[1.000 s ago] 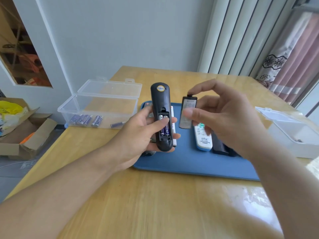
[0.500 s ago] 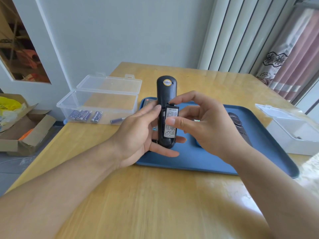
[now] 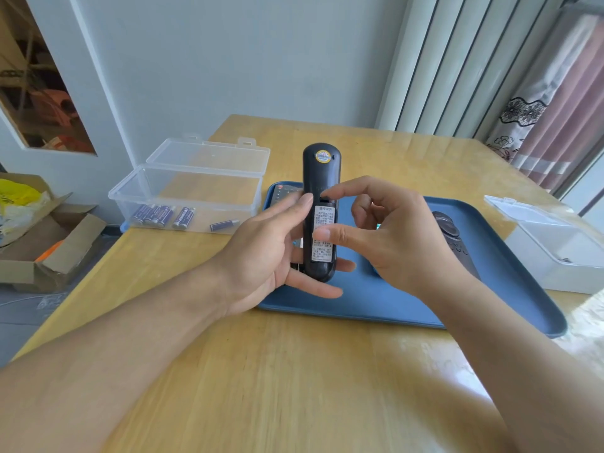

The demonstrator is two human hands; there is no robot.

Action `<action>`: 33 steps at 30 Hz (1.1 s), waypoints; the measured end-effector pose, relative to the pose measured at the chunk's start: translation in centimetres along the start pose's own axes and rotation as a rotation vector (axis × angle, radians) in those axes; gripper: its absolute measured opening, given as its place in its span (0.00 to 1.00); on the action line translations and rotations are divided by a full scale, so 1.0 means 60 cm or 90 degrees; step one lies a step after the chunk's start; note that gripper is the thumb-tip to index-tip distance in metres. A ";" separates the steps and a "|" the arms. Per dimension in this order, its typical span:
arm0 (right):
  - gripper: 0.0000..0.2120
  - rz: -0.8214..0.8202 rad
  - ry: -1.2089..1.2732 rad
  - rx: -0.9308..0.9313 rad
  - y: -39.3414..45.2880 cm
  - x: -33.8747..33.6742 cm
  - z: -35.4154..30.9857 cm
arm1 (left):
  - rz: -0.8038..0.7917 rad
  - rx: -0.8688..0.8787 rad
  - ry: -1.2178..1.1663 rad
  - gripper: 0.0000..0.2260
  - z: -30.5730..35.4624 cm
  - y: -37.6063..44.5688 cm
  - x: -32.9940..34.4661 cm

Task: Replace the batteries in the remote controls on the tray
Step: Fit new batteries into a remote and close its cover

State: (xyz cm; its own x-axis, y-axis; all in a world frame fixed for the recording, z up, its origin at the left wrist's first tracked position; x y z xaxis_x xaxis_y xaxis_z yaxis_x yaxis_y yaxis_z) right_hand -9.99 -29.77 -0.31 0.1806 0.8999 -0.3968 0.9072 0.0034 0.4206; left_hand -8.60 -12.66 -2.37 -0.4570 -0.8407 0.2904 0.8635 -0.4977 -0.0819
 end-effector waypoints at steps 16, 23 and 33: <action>0.24 0.034 -0.078 0.032 0.001 -0.006 0.005 | -0.022 0.021 0.044 0.22 0.000 0.002 -0.001; 0.19 0.046 -0.173 -0.001 -0.009 -0.002 -0.004 | -0.072 0.055 0.005 0.27 0.006 0.008 -0.001; 0.22 0.056 -0.189 0.063 -0.016 0.011 -0.001 | -0.144 0.071 0.042 0.28 0.005 0.005 0.006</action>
State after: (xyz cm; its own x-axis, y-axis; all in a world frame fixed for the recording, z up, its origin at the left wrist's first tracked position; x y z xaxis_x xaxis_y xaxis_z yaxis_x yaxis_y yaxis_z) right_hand -10.77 -29.16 -0.92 0.3503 0.7280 -0.5893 0.9128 -0.1244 0.3889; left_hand -8.45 -13.05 -1.98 -0.6511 -0.7246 0.2259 0.7541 -0.6514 0.0844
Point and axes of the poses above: each hand's wrist, its own y-axis towards the middle knuckle, its own x-axis out of the palm, z = x × y, the point moved 1 cm from there along y, towards the middle knuckle, and after that the axes turned 5 degrees about z, right-handed, at the moved point
